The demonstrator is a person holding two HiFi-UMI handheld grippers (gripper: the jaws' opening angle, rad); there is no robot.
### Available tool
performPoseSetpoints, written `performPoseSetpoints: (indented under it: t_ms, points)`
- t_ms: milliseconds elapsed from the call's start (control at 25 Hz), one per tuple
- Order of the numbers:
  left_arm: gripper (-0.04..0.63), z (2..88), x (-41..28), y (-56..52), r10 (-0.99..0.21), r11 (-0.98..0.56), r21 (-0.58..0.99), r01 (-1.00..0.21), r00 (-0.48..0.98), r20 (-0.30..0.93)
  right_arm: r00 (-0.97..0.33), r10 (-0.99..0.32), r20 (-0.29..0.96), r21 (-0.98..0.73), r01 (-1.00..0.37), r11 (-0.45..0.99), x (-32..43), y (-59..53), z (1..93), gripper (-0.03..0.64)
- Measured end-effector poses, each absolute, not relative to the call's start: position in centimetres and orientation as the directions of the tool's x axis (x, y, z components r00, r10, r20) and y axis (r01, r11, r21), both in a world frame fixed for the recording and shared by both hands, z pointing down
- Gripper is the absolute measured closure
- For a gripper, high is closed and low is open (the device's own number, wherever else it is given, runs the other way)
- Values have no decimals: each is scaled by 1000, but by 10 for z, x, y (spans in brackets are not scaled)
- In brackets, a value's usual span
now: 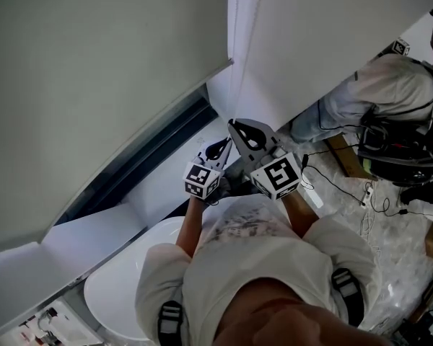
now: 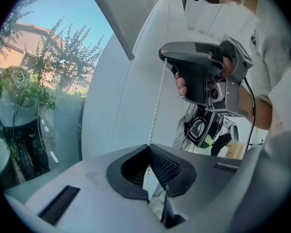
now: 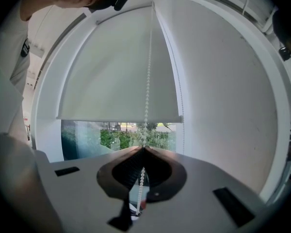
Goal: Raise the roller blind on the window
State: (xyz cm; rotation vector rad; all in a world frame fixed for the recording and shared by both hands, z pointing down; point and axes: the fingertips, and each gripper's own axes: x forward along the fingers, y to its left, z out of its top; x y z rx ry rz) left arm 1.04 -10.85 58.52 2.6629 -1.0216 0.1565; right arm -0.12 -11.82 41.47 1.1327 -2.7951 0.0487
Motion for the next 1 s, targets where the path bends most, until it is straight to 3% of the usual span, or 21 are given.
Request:
performPoseSetpoints:
  t_ms: [280, 400, 480, 640, 1000]
  points:
    - [584, 564, -4, -108, -669, -687, 220, -692, 721, 178, -714, -689, 128, 35, -691, 722, 2, -127, 420, 555]
    - [576, 516, -15, -105, -678, -699, 213, -682, 728, 104, -716, -686, 129, 47, -687, 725, 4, -131, 420, 555]
    - [521, 475, -19, -104, -675, -719, 186, -670, 737, 46, -714, -687, 130, 49, -688, 724, 5, -133, 419, 555]
    - [518, 398, -18, -105, -660, -751, 95, -654, 750, -55, -719, -683, 129, 57, -682, 729, 7, -132, 421, 555]
    - [518, 288, 10, -118, -613, -786, -7, -618, 780, -126, -729, -673, 123, 62, -672, 738, 2, -125, 420, 555]
